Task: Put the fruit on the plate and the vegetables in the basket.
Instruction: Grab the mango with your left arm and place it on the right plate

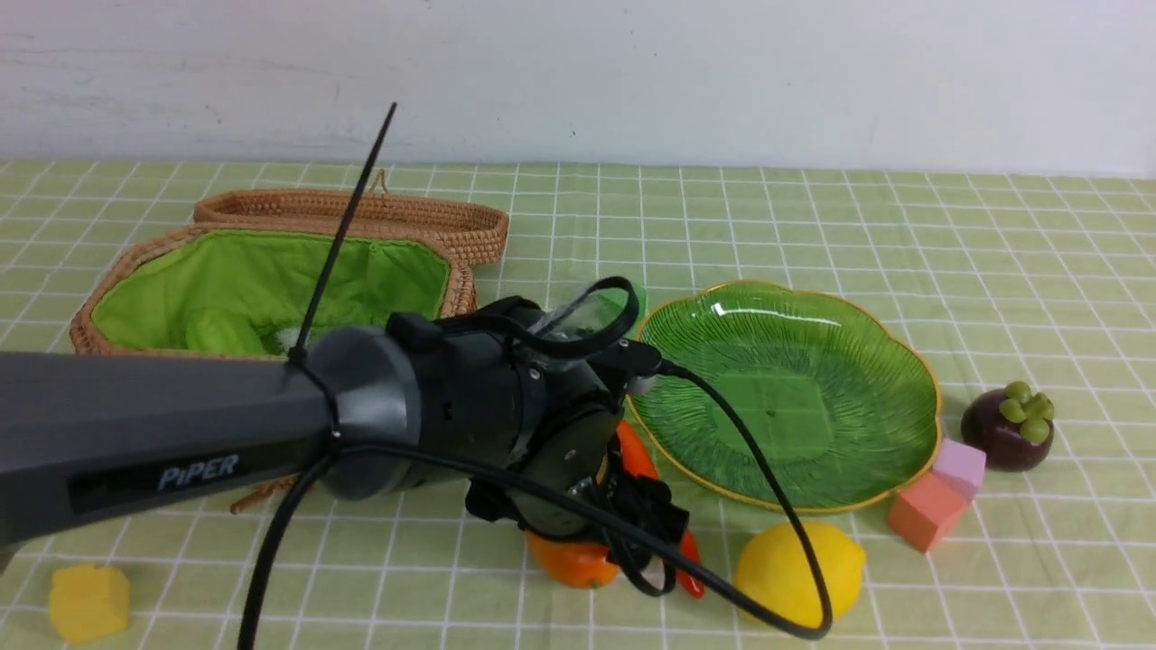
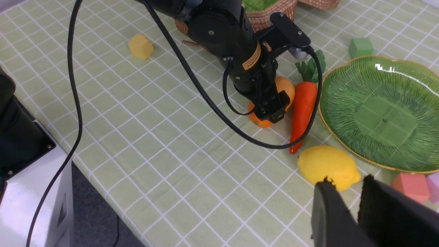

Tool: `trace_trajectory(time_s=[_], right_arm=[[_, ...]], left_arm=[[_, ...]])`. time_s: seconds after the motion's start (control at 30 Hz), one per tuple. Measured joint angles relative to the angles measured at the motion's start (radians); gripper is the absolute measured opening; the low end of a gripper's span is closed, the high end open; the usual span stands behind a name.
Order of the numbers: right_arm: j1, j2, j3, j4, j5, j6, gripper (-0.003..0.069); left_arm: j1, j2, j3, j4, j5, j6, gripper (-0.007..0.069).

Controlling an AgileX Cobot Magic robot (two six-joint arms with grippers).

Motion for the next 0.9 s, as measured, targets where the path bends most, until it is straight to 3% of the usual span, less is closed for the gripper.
trace_trajectory(time_s=[0.27, 0.4, 0.5, 0.57, 0.6, 0.67, 0.9], right_arm=[[0.0, 0.0, 0.0, 0.0, 0.0, 0.0, 0.015], [0.0, 0.0, 0.0, 0.0, 0.0, 0.0, 0.015], [0.0, 0.0, 0.0, 0.0, 0.0, -0.001, 0.0148], [0.0, 0.0, 0.0, 0.0, 0.0, -0.001, 0.0148], [0.0, 0.0, 0.0, 0.0, 0.0, -0.001, 0.0148], [0.0, 0.0, 0.0, 0.0, 0.0, -0.001, 0.0148], [0.0, 0.0, 0.0, -0.041, 0.0, 0.0, 0.0148]], left_arm=[[0.0, 0.007, -0.007, 0.011, 0.017, -0.011, 0.058], [-0.003, 0.01, -0.03, 0.012, 0.111, -0.011, 0.0533], [-0.003, 0.003, -0.044, 0.019, 0.178, -0.011, 0.0402], [-0.003, -0.012, -0.048, 0.023, 0.202, -0.011, 0.0225], [-0.003, -0.032, -0.049, 0.024, 0.209, -0.011, 0.0086], [-0.003, -0.064, -0.049, 0.026, 0.212, -0.011, 0.0], [-0.003, -0.184, -0.052, 0.025, 0.206, 0.01, -0.0013]])
